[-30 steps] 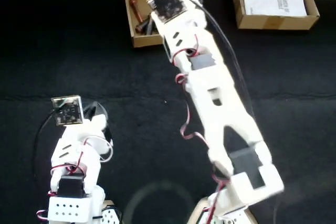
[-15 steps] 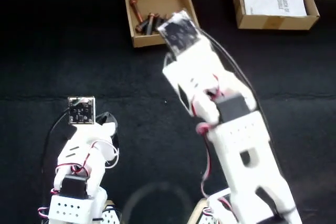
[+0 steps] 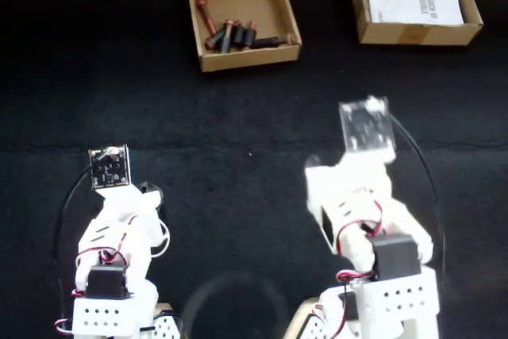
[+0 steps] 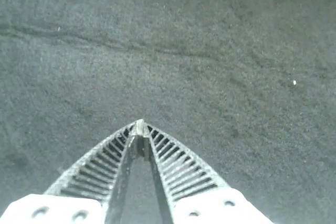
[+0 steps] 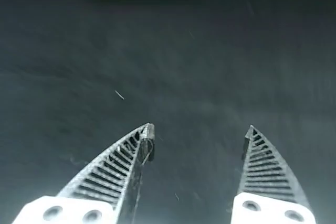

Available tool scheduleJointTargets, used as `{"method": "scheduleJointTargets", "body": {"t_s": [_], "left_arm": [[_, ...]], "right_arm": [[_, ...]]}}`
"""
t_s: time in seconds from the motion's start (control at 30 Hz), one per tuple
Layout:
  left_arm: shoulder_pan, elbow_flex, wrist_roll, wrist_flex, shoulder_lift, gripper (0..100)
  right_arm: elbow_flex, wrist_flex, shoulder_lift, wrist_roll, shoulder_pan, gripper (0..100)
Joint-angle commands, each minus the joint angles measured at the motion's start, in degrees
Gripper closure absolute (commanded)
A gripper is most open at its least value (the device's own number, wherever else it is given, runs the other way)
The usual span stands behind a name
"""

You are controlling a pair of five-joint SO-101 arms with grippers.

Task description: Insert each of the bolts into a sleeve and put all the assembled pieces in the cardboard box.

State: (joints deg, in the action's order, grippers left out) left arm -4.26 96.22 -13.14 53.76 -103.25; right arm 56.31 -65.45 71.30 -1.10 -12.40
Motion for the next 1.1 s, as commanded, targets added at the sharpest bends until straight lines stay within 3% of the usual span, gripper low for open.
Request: {"method": "scheduleJointTargets", "body": {"t_s": [0.0, 0.13, 0.27, 0.5, 0.73, 1.07], "left_arm": [[-0.7, 0.9, 0.2, 0.5, -0.1, 99], [-0.7, 0.9, 0.2, 1.5, -0.1, 99], [-0.7, 0.9, 0.2, 1.8, -0.1, 99], [-0.7, 0.9, 0.4, 6.8, -0.1, 99], [-0.7, 0.9, 0.4, 13.1, -0.3, 99], [-0.7, 0.9, 0.4, 22.6, -0.5, 99]], "right_arm": [[14.5, 0.0, 7.9, -0.5, 7.7, 74.9], [28.4, 0.0, 16.7, -0.4, 8.4, 75.0], [32.1, 0.0, 24.8, -0.4, 8.3, 76.8], [45.3, -0.5, 33.8, -0.4, 8.3, 99.0], [47.0, -5.8, 32.6, -0.8, 6.1, 99.1], [47.0, -5.4, 32.6, -0.8, 3.6, 99.1]]}}
